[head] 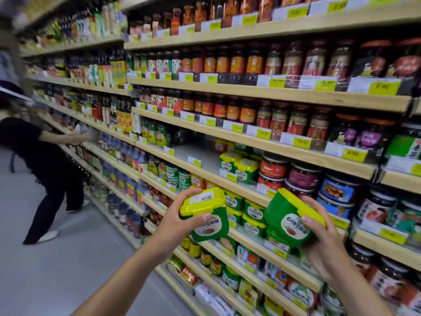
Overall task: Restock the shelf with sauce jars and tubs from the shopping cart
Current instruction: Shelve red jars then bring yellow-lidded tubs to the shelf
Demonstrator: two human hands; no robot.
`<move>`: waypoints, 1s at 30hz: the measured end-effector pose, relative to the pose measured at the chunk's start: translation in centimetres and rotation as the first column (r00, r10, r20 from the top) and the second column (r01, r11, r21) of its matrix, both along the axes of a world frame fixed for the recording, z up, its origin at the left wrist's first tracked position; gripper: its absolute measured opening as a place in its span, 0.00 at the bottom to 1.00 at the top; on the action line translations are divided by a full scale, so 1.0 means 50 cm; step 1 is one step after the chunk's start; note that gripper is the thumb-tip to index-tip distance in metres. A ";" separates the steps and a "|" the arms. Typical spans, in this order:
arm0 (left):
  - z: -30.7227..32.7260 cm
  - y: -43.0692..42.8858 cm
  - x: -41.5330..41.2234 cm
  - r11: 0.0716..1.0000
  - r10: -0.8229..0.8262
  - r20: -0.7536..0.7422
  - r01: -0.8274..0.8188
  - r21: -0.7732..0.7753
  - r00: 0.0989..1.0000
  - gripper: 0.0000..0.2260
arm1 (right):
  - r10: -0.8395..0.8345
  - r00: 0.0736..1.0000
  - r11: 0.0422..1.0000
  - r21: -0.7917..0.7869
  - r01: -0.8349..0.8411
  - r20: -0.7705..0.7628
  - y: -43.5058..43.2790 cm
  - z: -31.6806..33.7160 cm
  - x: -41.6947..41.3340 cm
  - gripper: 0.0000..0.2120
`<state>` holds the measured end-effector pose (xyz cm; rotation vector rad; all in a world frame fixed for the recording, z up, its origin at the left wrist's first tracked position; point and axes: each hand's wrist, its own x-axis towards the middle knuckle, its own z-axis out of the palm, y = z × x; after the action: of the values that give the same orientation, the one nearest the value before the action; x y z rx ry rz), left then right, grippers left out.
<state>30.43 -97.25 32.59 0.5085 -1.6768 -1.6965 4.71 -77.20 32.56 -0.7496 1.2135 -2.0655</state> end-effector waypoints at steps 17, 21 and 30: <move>0.019 -0.393 -0.207 0.989 -0.019 0.097 0.033 -0.144 0.995 0.36 | 0.101 0.970 0.990 0.078 -0.121 0.221 -0.359 -0.005 -0.134 0.48; 0.010 -0.472 -0.254 0.984 -0.084 0.092 0.097 -0.147 0.992 0.33 | 0.048 0.996 0.992 0.117 -0.056 0.070 -0.394 -0.006 -0.121 0.52; 0.006 -0.662 -0.341 0.955 -0.209 0.188 0.242 -0.171 0.960 0.53 | -0.269 0.963 0.953 0.143 0.267 -0.005 -0.490 -0.023 -0.058 0.50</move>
<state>13.39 -130.35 32.91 0.3871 -2.0656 -1.6626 1.80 -101.67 31.41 -0.5251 1.5074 -2.1641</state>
